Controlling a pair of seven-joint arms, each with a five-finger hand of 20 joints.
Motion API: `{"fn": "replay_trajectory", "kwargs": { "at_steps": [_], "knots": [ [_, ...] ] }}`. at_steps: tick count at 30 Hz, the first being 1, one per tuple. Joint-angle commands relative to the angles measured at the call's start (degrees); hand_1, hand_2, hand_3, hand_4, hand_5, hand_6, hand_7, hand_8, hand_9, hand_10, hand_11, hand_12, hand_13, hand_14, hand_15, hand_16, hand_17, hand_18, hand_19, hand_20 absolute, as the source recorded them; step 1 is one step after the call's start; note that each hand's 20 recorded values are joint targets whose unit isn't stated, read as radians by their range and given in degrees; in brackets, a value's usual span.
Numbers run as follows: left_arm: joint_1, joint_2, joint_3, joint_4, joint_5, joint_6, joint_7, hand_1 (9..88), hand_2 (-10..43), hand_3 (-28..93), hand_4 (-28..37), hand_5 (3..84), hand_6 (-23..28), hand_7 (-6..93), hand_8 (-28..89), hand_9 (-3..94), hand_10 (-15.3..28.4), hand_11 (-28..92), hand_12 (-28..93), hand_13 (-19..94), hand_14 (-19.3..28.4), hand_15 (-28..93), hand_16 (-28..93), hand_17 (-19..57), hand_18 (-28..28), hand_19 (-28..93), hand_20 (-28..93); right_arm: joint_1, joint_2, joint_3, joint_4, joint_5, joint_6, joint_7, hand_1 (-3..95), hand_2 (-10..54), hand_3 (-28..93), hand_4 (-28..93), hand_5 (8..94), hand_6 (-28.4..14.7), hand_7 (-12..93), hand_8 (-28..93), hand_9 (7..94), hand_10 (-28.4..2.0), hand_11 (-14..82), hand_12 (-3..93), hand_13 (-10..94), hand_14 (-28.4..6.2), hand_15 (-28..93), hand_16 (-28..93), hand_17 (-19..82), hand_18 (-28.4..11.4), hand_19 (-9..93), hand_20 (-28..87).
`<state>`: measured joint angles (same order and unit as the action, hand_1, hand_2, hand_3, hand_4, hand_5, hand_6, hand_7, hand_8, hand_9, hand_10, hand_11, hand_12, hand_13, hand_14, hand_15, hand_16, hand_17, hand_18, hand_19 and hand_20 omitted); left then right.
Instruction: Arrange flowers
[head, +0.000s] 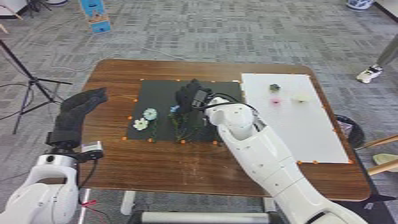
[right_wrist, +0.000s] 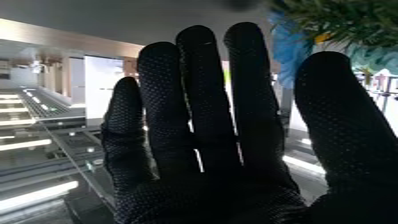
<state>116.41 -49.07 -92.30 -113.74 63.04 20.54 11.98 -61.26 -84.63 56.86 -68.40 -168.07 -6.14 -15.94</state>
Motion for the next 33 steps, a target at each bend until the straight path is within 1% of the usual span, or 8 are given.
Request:
{"fn": "replay_trajectory", "kwargs": {
  "at_steps": [1, 15, 19, 22, 27, 30, 31, 33],
  "knots": [
    [-0.09, -0.35, -0.16, -0.34, 0.69, -0.66, -0.33, 26.2, 3.6, 73, -25.3, 45.0, 1.8, 18.0, -9, 46.3, 11.6, 20, 12, 33, 13.2, 10, 2, 2.1, 10.7, 6, 14, 2.23, 2.05, -1.75, -1.62, -15.70, -0.56, 2.39, 34.9, 3.0, 65, -20, 66.2, 2.7, 27, -2, 68.9, -13.4, 24.2, 25.2, 50, -16.6, 57, 33, 18, -20.9, 63, 58],
    [0.16, -0.68, -0.64, -0.52, 0.71, -0.73, -0.45, 26.8, 2.2, 73, -24.5, 44.7, 1.9, 18.0, -9, 46.0, 11.7, 19, 12, 32, 13.0, 9, 3, 1.9, 10.3, 5, 14, 5.17, 5.97, -5.47, -4.61, -9.32, -1.89, 5.46, 32.2, 0.3, 67, -18, 64.9, 1.9, 26, -12, 67.7, -14.0, 24.1, 25.2, 48, -17.2, 57, 33, 17, -21.1, 63, 58],
    [1.07, -0.68, -1.34, -0.78, 0.63, -0.50, -0.41, 26.9, 2.0, 73, -24.3, 44.7, 1.9, 17.9, -9, 46.0, 11.7, 19, 12, 32, 13.1, 9, 3, 1.9, 10.2, 5, 14, 6.56, 9.10, -7.75, -7.71, -6.10, -3.55, 6.29, 31.4, -0.7, 67, -18, 64.4, 1.7, 26, -12, 67.0, -13.9, 23.9, 25.2, 48, -17.3, 57, 33, 17, -21.1, 63, 58],
    [1.44, -0.68, -1.63, -0.54, 0.30, -0.10, -0.13, 26.9, 1.9, 73, -24.2, 44.7, 1.9, 17.9, -9, 46.0, 11.7, 19, 12, 32, 13.0, 9, 3, 2.2, 9.5, 4, 14, 7.95, 13.94, -10.66, -12.12, -0.57, -3.84, 8.63, 31.0, -1.0, 67, -18, 63.6, 1.7, 26, -12, 66.2, -13.8, 23.7, 25.1, 48, -17.6, 56, 33, 17, -21.2, 62, 58],
    [1.96, -0.32, -2.70, 0.23, -1.01, 2.02, 0.50, 27.1, 2.0, 73, -24.4, 44.9, 2.1, 17.6, -9, 46.2, 11.8, 19, 12, 33, 12.8, 9, 2, 3.5, 6.6, 2, 14, 8.93, 25.49, -14.07, -21.12, 8.61, 0.10, 10.66, 30.3, -0.7, 66, -18, 62.5, 1.3, 25, -12, 65.7, -14.0, 23.2, 24.9, 50, -17.6, 55, 32, 17, -21.7, 62, 58],
    [3.33, -0.47, -4.13, -0.18, -1.59, 3.57, 1.34, 26.9, 2.3, 72, -24.7, 45.2, 2.2, 17.4, -9, 46.4, 11.8, 19, 12, 32, 12.6, 9, 1, 4.1, 5.3, 1, 14, 6.77, 31.99, -13.34, -25.86, 11.88, 2.61, 11.11, 30.2, -0.9, 66, -18, 61.9, 1.4, 26, -12, 65.7, -14.1, 23.1, 24.9, 51, -17.3, 55, 32, 18, -22.0, 63, 58],
    [5.38, -0.70, -5.50, -1.05, -2.05, 3.97, 2.16, 26.8, 2.4, 72, -24.9, 45.3, 2.3, 17.2, -9, 46.5, 11.8, 19, 12, 32, 12.4, 9, 1, 4.3, 4.8, 1, 14, 6.12, 35.02, -14.23, -28.44, 13.48, 3.15, 12.66, 30.1, -1.3, 66, -18, 61.6, 1.5, 26, -12, 65.7, -14.1, 23.1, 24.9, 51, -17.4, 55, 32, 18, -22.0, 63, 58],
    [6.76, -0.87, -6.45, -1.58, -2.70, 5.16, 2.82, 25.6, 2.8, 73, -25.6, 45.6, 2.3, 17.1, -9, 46.7, 11.9, 19, 12, 32, 12.1, 9, 1, 4.6, 4.2, 1, 14, 4.31, 37.65, -13.02, -29.88, 14.14, 4.09, 12.82, 29.2, -2.6, 66, -18, 61.4, 1.4, 26, -12, 65.7, -14.1, 23.1, 24.9, 51, -17.5, 55, 32, 18, -22.1, 64, 58]
  ]
}}
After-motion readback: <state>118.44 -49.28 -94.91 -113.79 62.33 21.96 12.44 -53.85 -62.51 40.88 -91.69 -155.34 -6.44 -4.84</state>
